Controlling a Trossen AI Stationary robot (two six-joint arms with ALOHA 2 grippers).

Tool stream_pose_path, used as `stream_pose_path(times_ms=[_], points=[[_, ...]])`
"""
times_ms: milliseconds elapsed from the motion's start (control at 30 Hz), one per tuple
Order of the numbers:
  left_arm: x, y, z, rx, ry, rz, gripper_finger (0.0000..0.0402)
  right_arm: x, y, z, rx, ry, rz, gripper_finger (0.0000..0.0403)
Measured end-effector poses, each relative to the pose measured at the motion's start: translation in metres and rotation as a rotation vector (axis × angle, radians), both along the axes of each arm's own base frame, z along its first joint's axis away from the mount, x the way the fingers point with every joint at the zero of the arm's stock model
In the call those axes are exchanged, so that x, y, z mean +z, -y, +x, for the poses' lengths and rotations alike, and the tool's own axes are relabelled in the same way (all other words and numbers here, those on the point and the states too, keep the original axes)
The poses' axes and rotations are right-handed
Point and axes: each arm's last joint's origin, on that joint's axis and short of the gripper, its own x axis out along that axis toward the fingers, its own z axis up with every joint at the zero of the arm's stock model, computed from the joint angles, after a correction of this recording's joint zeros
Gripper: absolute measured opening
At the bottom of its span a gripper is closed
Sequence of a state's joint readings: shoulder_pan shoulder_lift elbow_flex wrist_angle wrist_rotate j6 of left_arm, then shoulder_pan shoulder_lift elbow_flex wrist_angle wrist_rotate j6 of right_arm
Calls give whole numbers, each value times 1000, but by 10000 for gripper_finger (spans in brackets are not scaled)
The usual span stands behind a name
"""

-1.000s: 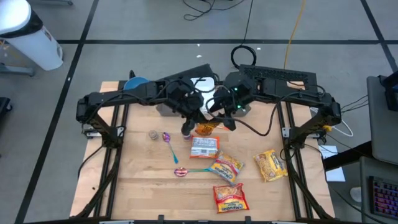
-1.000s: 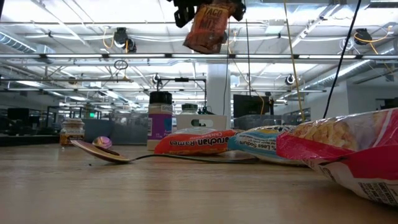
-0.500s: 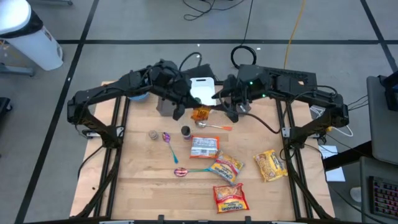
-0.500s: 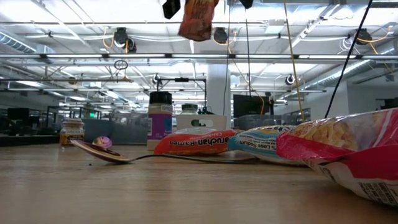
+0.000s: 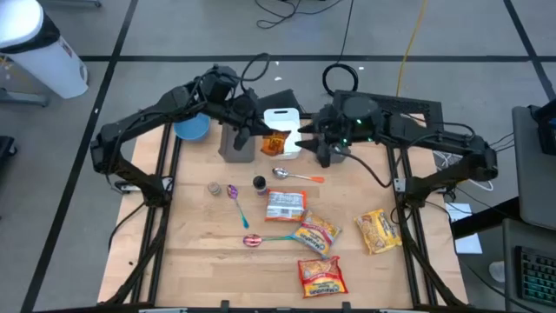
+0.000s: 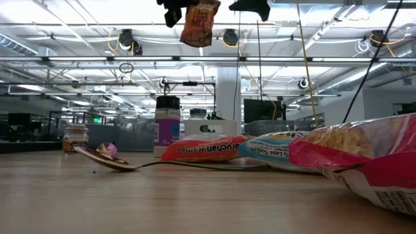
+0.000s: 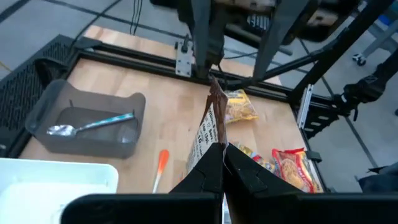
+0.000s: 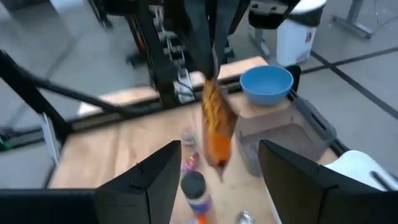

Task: Pick & Place Food Item
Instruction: Put the orange seasoning pack into the white bin

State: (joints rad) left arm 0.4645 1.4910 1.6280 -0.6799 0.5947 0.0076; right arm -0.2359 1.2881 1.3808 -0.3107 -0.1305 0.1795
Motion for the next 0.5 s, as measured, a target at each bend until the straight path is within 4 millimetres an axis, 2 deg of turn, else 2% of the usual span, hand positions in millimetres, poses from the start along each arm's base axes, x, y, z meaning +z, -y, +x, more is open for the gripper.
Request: stream_pose_path(times_ms=[200,367,500], points=[[-15,-18,-3,-16,33,-36,2,-33,-6,-25,-37,211,122,206],[-36,-35,-6,-2,62,-92,3,-64,-11,-46,-81,286,230,201],[-44,-47,-13,16,142,-101,3,-83,-17,-57,-137,338,285,198]])
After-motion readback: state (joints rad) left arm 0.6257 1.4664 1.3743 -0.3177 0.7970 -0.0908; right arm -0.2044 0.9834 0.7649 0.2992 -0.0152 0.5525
